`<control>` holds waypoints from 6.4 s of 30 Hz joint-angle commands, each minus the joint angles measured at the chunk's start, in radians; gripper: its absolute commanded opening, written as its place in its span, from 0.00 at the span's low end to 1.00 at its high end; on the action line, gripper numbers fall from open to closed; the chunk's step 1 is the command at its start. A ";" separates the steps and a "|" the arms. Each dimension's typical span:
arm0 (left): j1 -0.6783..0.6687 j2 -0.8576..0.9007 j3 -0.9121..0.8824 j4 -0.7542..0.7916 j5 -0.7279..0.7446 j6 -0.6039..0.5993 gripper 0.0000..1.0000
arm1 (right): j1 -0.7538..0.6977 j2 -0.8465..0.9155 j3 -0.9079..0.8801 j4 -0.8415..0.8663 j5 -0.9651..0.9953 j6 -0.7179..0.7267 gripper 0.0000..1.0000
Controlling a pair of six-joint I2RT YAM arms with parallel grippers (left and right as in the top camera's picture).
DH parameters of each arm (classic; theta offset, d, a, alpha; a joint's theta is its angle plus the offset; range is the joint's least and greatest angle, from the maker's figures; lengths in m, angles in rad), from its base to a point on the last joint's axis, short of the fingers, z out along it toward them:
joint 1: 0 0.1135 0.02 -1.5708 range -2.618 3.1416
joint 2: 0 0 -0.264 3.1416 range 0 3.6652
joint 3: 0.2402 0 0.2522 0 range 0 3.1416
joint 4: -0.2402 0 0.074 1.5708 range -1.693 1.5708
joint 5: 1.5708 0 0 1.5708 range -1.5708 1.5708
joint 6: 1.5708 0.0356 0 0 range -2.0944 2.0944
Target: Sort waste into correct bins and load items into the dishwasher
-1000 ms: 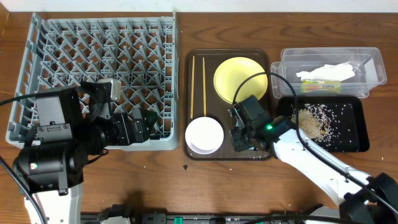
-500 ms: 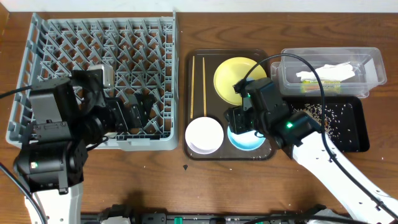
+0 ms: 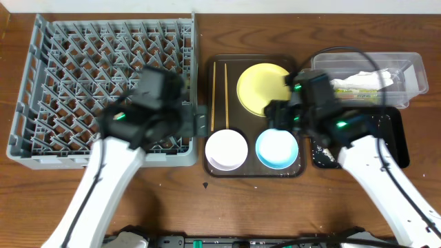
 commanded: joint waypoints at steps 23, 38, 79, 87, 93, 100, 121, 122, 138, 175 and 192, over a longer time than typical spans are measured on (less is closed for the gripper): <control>-0.130 0.580 0.048 0.483 -0.041 0.050 0.60 | -0.239 -0.130 0.021 -0.236 -0.103 -0.035 0.79; -0.162 0.760 0.048 0.583 -0.161 -0.038 0.41 | -0.239 -0.129 0.015 -0.266 -0.103 -0.035 0.71; 0.044 0.518 0.245 0.060 -0.321 0.033 0.08 | -0.239 -0.129 0.015 -0.268 -0.103 -0.035 0.68; 0.043 0.517 0.275 0.039 -0.319 0.043 0.17 | -0.239 -0.129 0.015 -0.270 -0.103 -0.035 0.68; 0.015 0.412 0.319 0.028 -0.242 0.043 0.25 | -0.239 -0.129 0.015 -0.262 -0.103 -0.035 0.68; -0.127 0.414 0.302 0.115 -0.169 0.064 0.25 | -0.239 -0.129 0.015 -0.257 -0.103 -0.035 0.69; -0.179 0.860 0.285 0.382 -0.542 0.069 0.39 | -0.239 -0.129 0.015 -0.256 -0.104 -0.031 0.69; -0.174 0.874 0.285 0.393 -0.541 0.069 0.39 | -0.239 -0.129 0.015 -0.256 -0.104 -0.031 0.69; -0.164 0.927 0.285 0.391 -0.197 -0.007 0.41 | -0.200 -0.129 0.015 -0.263 -0.103 -0.031 0.68; -0.079 0.907 0.287 0.339 -0.138 0.029 0.43 | -0.200 -0.129 0.015 -0.283 -0.103 -0.032 0.67; -0.100 0.923 0.281 0.321 -0.076 0.023 0.14 | -0.200 -0.129 0.015 -0.293 -0.103 -0.032 0.65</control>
